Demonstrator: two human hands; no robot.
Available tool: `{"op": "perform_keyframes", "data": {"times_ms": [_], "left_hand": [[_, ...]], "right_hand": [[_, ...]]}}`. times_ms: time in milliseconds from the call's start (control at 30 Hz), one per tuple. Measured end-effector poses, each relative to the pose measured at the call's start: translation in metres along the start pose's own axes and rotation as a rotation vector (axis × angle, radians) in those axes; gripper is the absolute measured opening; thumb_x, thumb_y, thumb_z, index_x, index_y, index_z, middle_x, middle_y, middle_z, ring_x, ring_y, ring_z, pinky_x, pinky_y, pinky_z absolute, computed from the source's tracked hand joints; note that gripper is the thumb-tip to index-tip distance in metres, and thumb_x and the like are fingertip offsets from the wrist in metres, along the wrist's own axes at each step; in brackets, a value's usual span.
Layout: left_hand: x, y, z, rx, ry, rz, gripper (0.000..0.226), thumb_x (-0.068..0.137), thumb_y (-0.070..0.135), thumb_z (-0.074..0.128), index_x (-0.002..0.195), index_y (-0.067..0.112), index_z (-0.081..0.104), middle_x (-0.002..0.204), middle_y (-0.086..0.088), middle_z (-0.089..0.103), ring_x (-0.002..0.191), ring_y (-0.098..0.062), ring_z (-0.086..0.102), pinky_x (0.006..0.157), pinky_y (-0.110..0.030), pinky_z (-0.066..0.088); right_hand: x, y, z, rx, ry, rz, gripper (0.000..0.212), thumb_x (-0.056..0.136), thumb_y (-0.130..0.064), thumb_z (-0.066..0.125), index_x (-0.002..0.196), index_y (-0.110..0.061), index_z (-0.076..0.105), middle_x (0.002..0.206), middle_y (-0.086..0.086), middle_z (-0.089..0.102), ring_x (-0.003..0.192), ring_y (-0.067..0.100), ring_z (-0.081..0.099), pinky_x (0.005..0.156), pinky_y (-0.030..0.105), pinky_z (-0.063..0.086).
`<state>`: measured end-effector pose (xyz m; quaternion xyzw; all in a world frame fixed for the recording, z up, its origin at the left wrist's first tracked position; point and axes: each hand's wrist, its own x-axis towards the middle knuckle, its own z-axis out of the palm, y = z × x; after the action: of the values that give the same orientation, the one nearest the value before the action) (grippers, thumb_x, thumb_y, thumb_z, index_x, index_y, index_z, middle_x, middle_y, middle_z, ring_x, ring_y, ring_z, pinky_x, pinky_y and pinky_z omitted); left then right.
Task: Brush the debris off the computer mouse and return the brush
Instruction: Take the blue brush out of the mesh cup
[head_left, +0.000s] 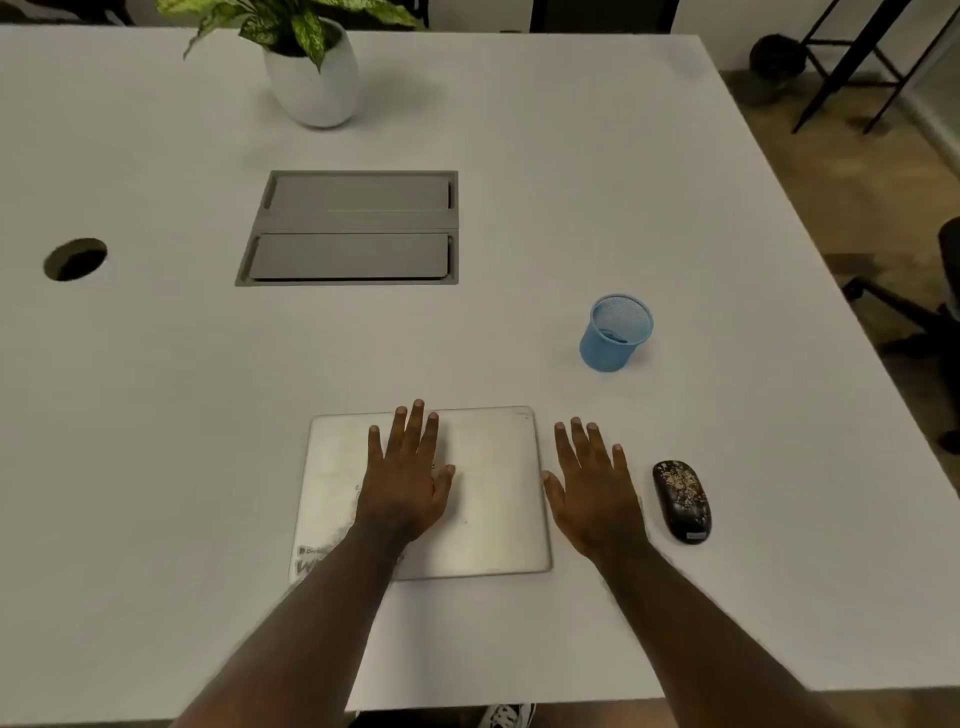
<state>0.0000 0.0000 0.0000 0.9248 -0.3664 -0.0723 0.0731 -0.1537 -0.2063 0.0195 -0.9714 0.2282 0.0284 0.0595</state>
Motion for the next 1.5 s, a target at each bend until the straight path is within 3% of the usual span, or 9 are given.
{"op": "perform_keyframes", "data": {"times_ms": [233, 433, 500, 700, 867, 1033, 1200, 1400, 1500], "left_hand": [[0.021, -0.002, 0.019, 0.016, -0.028, -0.012, 0.067, 0.094, 0.044, 0.037, 0.152, 0.010, 0.028, 0.161, -0.012, 0.022, 0.147, -0.033, 0.022, 0.113, -0.060, 0.022], [0.021, -0.001, 0.034, -0.044, -0.018, -0.010, 0.067, 0.094, 0.042, 0.035, 0.155, 0.017, 0.020, 0.164, -0.005, 0.011, 0.151, -0.027, 0.010, 0.118, -0.057, 0.010], [0.020, -0.001, 0.034, -0.046, -0.005, -0.006, 0.067, 0.094, 0.041, 0.036, 0.154, 0.017, 0.021, 0.164, -0.005, 0.012, 0.151, -0.027, 0.009, 0.118, -0.057, 0.009], [0.020, -0.001, 0.038, -0.062, 0.022, -0.008, 0.066, 0.094, 0.039, 0.037, 0.154, 0.017, 0.023, 0.164, -0.005, 0.013, 0.151, -0.026, 0.010, 0.118, -0.058, 0.011], [0.020, 0.000, 0.038, -0.068, 0.031, -0.008, 0.065, 0.094, 0.039, 0.036, 0.154, 0.017, 0.024, 0.164, -0.005, 0.013, 0.151, -0.026, 0.010, 0.118, -0.057, 0.010], [0.021, 0.001, 0.038, -0.074, 0.039, -0.014, 0.065, 0.093, 0.039, 0.036, 0.154, 0.017, 0.024, 0.164, -0.004, 0.014, 0.151, -0.025, 0.010, 0.119, -0.057, 0.010], [0.020, -0.001, 0.038, -0.075, 0.044, -0.009, 0.065, 0.094, 0.039, 0.036, 0.154, 0.017, 0.023, 0.164, -0.005, 0.014, 0.151, -0.025, 0.009, 0.119, -0.057, 0.010], [0.021, 0.000, 0.037, -0.064, 0.033, -0.023, 0.064, 0.094, 0.039, 0.035, 0.153, 0.018, 0.025, 0.164, -0.003, 0.016, 0.151, -0.025, 0.012, 0.119, -0.056, 0.011], [0.021, 0.000, 0.036, -0.059, 0.032, -0.031, 0.064, 0.094, 0.040, 0.034, 0.153, 0.019, 0.025, 0.163, -0.003, 0.016, 0.151, -0.025, 0.013, 0.119, -0.055, 0.010]], "right_hand": [[0.032, 0.012, -0.025, 0.062, 0.086, 0.035, 0.060, 0.096, -0.042, 0.031, 0.149, -0.016, 0.039, 0.153, 0.010, 0.044, 0.142, 0.031, 0.040, 0.112, 0.054, 0.036], [0.093, 0.049, -0.062, 0.067, 0.282, 0.111, 0.055, 0.080, -0.020, 0.061, 0.133, -0.008, 0.057, 0.133, 0.015, 0.062, 0.116, 0.038, 0.062, 0.088, 0.048, 0.052], [0.109, 0.059, -0.073, 0.083, 0.257, 0.193, 0.054, 0.081, -0.013, 0.065, 0.134, -0.010, 0.057, 0.134, 0.013, 0.061, 0.114, 0.040, 0.060, 0.086, 0.048, 0.050], [0.154, 0.075, -0.096, 0.170, -0.009, 0.413, 0.037, 0.101, -0.027, 0.035, 0.127, -0.026, 0.060, 0.127, 0.010, 0.063, 0.117, 0.035, 0.054, 0.089, 0.040, 0.046], [0.180, 0.072, -0.098, 0.199, -0.177, 0.548, 0.035, 0.092, -0.034, 0.045, 0.115, -0.017, 0.066, 0.122, 0.013, 0.066, 0.109, 0.035, 0.062, 0.080, 0.035, 0.041], [0.192, 0.067, -0.101, 0.177, -0.193, 0.644, 0.043, 0.088, -0.036, 0.061, 0.124, -0.014, 0.059, 0.128, 0.011, 0.063, 0.116, 0.033, 0.061, 0.092, 0.036, 0.047], [0.198, 0.065, -0.102, 0.199, -0.230, 0.679, 0.049, 0.083, -0.032, 0.070, 0.125, -0.013, 0.056, 0.128, 0.011, 0.063, 0.116, 0.032, 0.061, 0.089, 0.037, 0.047], [0.189, 0.075, -0.106, 0.192, -0.070, 0.680, 0.034, 0.089, -0.024, 0.061, 0.118, -0.008, 0.061, 0.123, 0.017, 0.065, 0.113, 0.037, 0.062, 0.088, 0.037, 0.049], [0.171, 0.094, -0.113, 0.196, -0.002, 0.642, 0.025, 0.088, -0.017, 0.054, 0.107, -0.009, 0.068, 0.112, 0.016, 0.069, 0.104, 0.038, 0.064, 0.076, 0.032, 0.045]]}}
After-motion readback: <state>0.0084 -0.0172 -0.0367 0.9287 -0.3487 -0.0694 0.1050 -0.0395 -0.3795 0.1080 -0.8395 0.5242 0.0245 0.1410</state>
